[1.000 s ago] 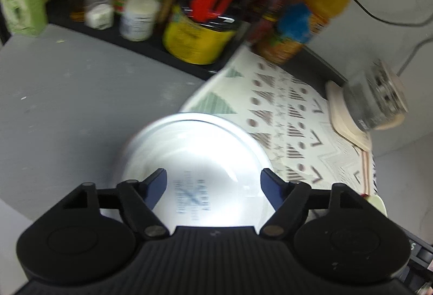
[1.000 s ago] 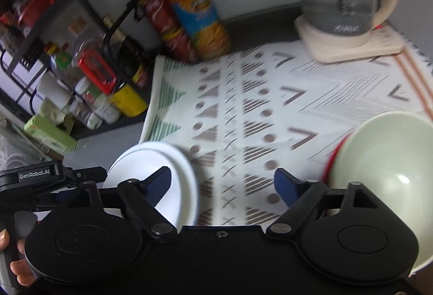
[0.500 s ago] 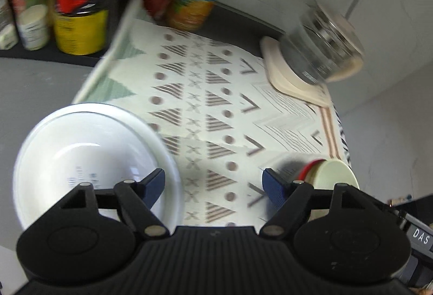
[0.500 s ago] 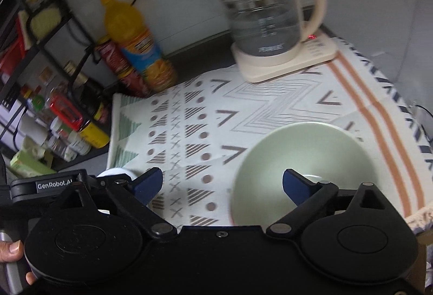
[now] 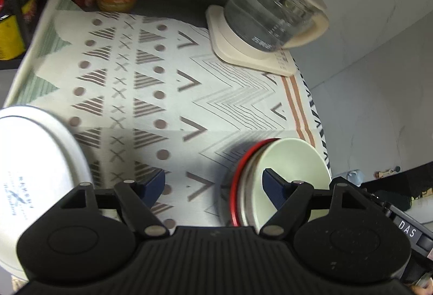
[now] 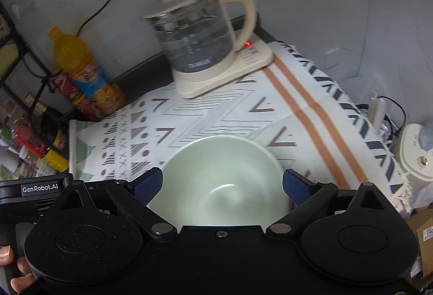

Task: Organize plates and bowls
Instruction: 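Move both tools to the red bowl rim and close on it, then lift the nested green and red bowls with both grippers onto the plate stack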

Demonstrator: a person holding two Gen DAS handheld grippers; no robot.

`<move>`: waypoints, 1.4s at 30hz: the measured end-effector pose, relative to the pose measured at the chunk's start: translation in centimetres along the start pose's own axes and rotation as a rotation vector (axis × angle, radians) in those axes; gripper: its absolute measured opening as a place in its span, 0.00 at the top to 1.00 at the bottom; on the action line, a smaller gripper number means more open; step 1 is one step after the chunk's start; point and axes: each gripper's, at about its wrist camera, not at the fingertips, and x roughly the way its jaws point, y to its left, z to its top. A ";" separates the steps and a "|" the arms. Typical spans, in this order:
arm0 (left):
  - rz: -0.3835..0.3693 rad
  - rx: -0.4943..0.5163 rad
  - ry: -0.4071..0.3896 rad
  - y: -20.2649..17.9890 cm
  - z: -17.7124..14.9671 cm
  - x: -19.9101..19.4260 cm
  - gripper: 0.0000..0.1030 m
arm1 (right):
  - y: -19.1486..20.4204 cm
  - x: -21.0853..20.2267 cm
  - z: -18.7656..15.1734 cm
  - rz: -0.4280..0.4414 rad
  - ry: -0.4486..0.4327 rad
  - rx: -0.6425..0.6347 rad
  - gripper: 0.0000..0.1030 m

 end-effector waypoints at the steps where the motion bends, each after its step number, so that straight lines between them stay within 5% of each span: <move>1: 0.000 0.004 0.009 -0.3 0.0 0.4 0.25 | -0.4 0.1 0.0 -0.010 0.002 0.004 0.07; 8: 0.016 0.027 0.081 -1.9 -0.3 4.0 0.26 | -3.5 2.3 -0.8 -0.050 0.066 0.066 0.10; 15: 0.021 0.067 0.152 -2.9 -0.9 6.9 0.29 | -5.4 4.6 -1.8 -0.033 0.145 0.124 0.26; 20: 0.037 0.053 0.177 -3.0 -0.7 8.1 0.45 | -5.8 5.8 -1.9 -0.015 0.182 0.137 0.38; 27: 0.037 0.010 0.208 -2.6 -0.5 9.4 0.65 | -5.7 7.2 -1.9 -0.008 0.227 0.109 0.67; 42: 0.027 0.037 0.197 -2.6 -0.5 9.5 0.68 | -6.2 7.3 -1.9 0.045 0.241 0.122 0.73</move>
